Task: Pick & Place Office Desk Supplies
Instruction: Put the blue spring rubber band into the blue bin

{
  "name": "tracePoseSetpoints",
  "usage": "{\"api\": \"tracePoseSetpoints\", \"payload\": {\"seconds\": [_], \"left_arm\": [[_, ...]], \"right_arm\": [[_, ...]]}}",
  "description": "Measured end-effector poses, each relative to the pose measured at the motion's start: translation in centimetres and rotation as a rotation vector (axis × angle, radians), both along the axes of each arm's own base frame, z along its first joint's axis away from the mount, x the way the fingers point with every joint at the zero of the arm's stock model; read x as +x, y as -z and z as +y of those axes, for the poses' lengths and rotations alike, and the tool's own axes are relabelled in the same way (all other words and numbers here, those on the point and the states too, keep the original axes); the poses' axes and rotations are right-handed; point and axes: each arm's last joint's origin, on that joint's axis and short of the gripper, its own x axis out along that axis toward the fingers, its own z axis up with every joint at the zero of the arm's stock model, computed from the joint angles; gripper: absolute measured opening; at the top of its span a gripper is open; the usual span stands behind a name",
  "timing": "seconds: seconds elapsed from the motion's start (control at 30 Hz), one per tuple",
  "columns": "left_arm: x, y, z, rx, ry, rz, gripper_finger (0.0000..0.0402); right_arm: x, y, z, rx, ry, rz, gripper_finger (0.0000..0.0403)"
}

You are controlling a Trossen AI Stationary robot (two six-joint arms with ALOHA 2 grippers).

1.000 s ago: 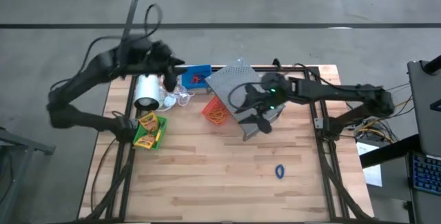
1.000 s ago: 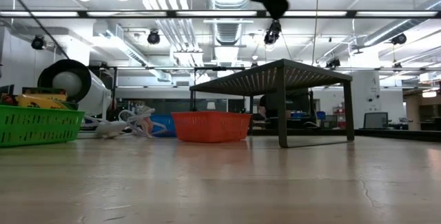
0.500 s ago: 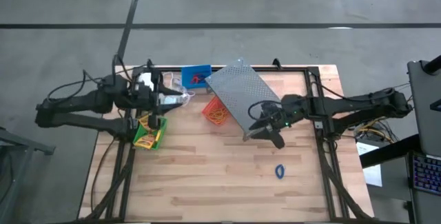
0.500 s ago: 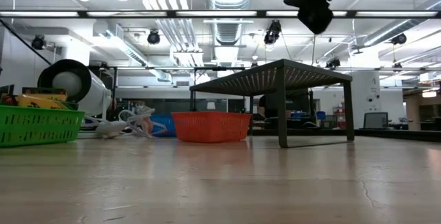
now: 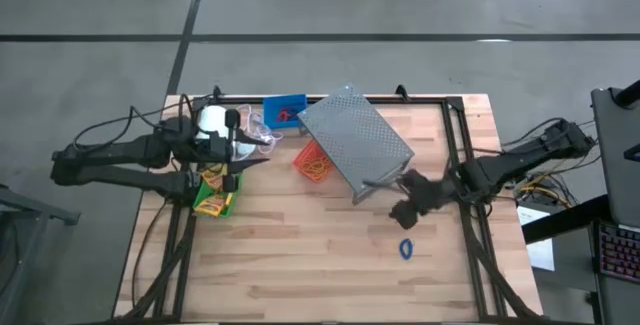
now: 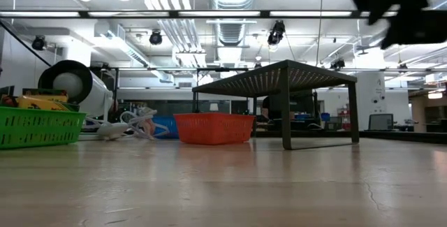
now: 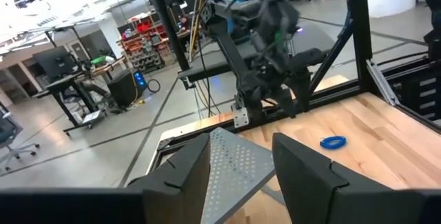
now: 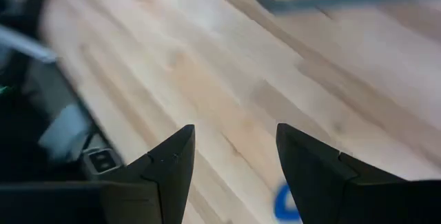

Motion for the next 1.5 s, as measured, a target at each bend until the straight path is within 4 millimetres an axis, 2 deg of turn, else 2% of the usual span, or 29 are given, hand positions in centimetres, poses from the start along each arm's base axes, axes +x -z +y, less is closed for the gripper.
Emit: {"api": "tracePoseSetpoints", "payload": {"seconds": [0.2, 0.33, 0.6, 0.8, 1.1, 1.27, 1.5], "left_arm": [[0.0, 0.0, 0.0, 0.006, 0.0, 0.001, 0.0159], [0.0, 0.2, 0.0, 0.006, 0.0, 0.002, 0.0159], [0.2, 1.1, 0.0, 0.004, 0.0, 0.024, 0.0159], [0.2, 1.1, 0.0, 0.004, 0.0, 0.016, 0.0159], [0.2, 1.1, 0.0, 0.023, 0.002, 0.015, 0.0159], [0.2, 1.1, 0.0, 0.028, 0.002, 0.016, 0.0159], [0.2, 1.2, 0.0, 0.054, 0.004, 0.02, 0.0159]], "right_arm": [[-2.6, 0.4, 2.2, -0.004, 0.166, 0.117, 0.0201], [-3.1, 1.2, 3.6, 0.018, 0.208, 0.15, 0.0201], [-2.7, 4.3, 6.5, -0.011, 0.178, 0.329, 0.0201], [-2.4, 6.9, 8.1, -0.056, 0.157, 0.464, 0.0201], [-0.3, 10.4, 10.1, -0.047, 0.148, 0.455, 0.0201], [0.2, 11.3, 10.6, -0.044, 0.113, 0.45, 0.0201], [-0.3, 11.4, 10.1, -0.072, 0.19, 0.503, 0.0201]]}}
